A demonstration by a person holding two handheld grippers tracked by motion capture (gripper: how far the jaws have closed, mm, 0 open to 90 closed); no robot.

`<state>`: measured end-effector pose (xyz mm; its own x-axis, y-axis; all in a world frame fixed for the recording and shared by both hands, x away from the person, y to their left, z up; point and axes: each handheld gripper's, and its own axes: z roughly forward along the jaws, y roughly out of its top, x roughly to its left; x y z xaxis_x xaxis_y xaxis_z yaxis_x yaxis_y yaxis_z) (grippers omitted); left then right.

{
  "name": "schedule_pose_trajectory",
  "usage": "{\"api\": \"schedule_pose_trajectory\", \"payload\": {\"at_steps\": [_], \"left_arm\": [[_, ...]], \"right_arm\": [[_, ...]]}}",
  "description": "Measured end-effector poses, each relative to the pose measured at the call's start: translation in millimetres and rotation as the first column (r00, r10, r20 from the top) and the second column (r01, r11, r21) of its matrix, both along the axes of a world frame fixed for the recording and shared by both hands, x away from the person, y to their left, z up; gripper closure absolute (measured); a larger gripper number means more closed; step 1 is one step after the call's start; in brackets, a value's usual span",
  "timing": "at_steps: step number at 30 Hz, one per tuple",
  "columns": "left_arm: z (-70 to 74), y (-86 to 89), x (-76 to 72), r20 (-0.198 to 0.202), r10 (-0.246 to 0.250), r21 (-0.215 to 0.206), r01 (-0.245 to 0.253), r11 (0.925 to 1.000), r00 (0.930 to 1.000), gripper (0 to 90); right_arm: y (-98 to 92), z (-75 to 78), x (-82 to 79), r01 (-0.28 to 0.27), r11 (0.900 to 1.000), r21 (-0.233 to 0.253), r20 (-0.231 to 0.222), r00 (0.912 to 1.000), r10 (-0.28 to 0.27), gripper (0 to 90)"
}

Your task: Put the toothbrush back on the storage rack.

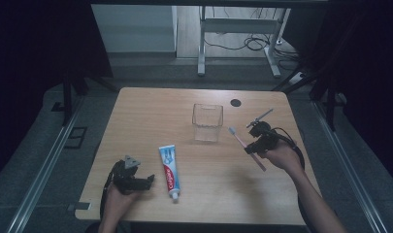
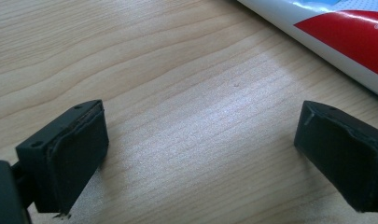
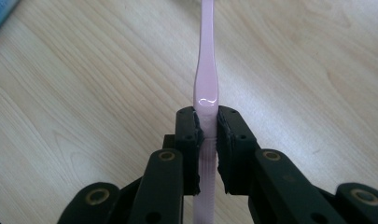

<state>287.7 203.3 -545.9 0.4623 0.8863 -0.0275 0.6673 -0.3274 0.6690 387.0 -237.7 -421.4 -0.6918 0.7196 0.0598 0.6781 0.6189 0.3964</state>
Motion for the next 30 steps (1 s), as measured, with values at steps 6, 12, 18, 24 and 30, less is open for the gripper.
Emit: {"api": "schedule_pose_trajectory", "payload": {"at_steps": [6,12,18,24,30], "left_arm": [[0.0,0.0,0.0,0.000,0.000,0.000,0.000,1.0000,1.0000,3.1],[0.0,0.0,0.0,0.000,0.000,0.000,0.000,1.0000,1.0000,3.1],[0.0,0.0,0.0,0.000,0.000,0.000,0.000,1.0000,1.0000,3.1],[0.0,0.0,0.0,0.000,0.000,0.000,0.000,1.0000,1.0000,3.1],[0.1,0.1,0.0,-0.001,-0.001,0.002,0.001,1.0000,1.0000,3.1]], "right_arm": [[1.6,8.9,1.8,-0.003,0.999,0.033,0.022,0.9997,0.003,78.1],[7.6,19.1,4.2,-0.004,0.998,0.060,0.053,0.9986,0.001,78.1],[15.3,27.7,8.4,-0.010,0.996,0.084,0.084,0.9964,0.003,78.1],[23.6,33.5,14.9,-0.010,0.993,0.121,0.117,0.9932,-0.004,78.1],[28.6,36.7,19.3,-0.013,0.991,0.134,0.139,0.9902,-0.006,78.1]]}}
